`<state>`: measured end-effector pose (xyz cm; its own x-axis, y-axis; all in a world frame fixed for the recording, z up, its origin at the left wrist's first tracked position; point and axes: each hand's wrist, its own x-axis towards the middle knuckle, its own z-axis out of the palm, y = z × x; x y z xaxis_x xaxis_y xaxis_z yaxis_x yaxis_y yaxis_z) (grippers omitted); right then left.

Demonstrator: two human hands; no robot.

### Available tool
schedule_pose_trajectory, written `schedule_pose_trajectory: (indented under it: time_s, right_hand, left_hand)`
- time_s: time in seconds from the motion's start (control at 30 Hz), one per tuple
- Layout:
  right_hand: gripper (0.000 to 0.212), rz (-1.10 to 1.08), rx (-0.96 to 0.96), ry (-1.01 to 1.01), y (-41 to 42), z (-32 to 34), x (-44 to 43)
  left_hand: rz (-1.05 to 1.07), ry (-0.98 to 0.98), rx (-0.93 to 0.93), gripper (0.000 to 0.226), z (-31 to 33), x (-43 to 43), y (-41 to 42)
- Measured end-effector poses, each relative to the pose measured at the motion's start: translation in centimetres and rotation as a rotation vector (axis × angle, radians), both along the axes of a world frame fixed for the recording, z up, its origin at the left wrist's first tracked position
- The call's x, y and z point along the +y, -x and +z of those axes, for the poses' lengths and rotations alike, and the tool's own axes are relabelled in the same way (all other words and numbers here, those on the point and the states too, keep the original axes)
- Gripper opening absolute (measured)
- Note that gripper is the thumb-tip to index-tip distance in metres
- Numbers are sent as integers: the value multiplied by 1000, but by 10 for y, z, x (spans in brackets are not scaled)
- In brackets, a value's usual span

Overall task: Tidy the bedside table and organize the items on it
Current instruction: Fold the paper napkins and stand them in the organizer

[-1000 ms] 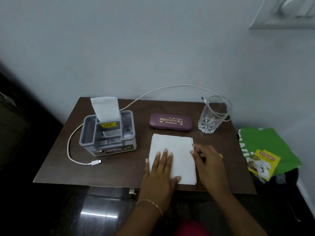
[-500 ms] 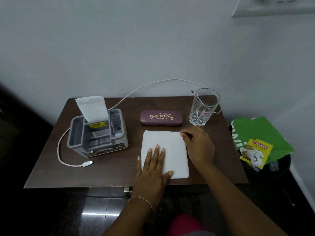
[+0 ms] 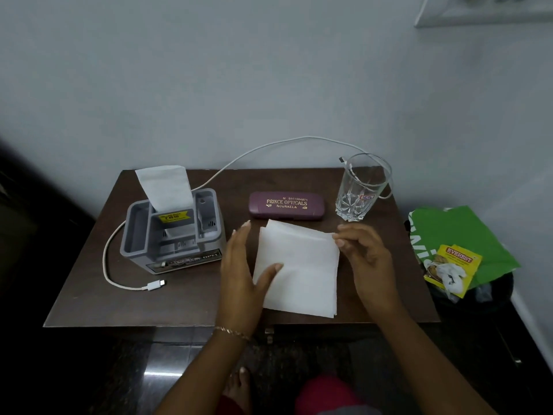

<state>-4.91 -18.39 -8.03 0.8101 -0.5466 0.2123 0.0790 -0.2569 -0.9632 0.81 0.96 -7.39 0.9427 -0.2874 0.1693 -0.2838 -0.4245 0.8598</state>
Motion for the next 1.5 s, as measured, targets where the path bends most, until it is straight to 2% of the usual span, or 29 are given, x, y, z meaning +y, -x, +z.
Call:
schedule_pose_trajectory:
  time_s: [0.23, 0.33, 0.5, 0.63, 0.83, 1.1, 1.2, 1.3, 1.37, 1.43, 1.47, 1.5]
  right_hand:
    - [37, 53, -2, 1, 1, -12, -5]
    - [35, 49, 10, 40, -3, -12, -6]
    - [27, 62, 45, 68, -1, -13, -4]
    - [26, 51, 71, 80, 1, -16, -5]
    - [25, -1, 106, 27, 0, -17, -5]
    - [26, -42, 159, 109, 3, -12, -1]
    - [49, -26, 213, 209, 7, -4, 0]
    - [69, 216, 265, 434, 3, 15, 3]
    - [62, 321, 308, 509, -6, 20, 2]
    - [38, 299, 404, 564, -12, 22, -4]
    - [27, 285, 452, 563, -14, 24, -9]
    - [20, 300, 477, 466, -15, 28, -15]
  left_hand:
    - [5, 2, 83, 50, -17, -12, -26]
    - [61, 60, 131, 36, -16, -24, -30]
    - [85, 51, 186, 28, -16, -30, -42]
    - [104, 46, 133, 18, -13, -29, -46]
    - [100, 119, 4, 17, -12, -23, -39]
    - [54, 64, -147, 16, -17, -15, -27]
    - [-3, 3, -222, 16, -11, -9, -25]
    - [-106, 73, -202, 17, 3, -4, -24]
    - [-157, 175, -48, 16, 12, -3, -23]
    - [-166, 285, 110, 17, 20, -4, -24]
    - [-161, 323, 160, 18, 25, -5, -26]
    - [-156, 343, 190, 19, 29, -6, -29]
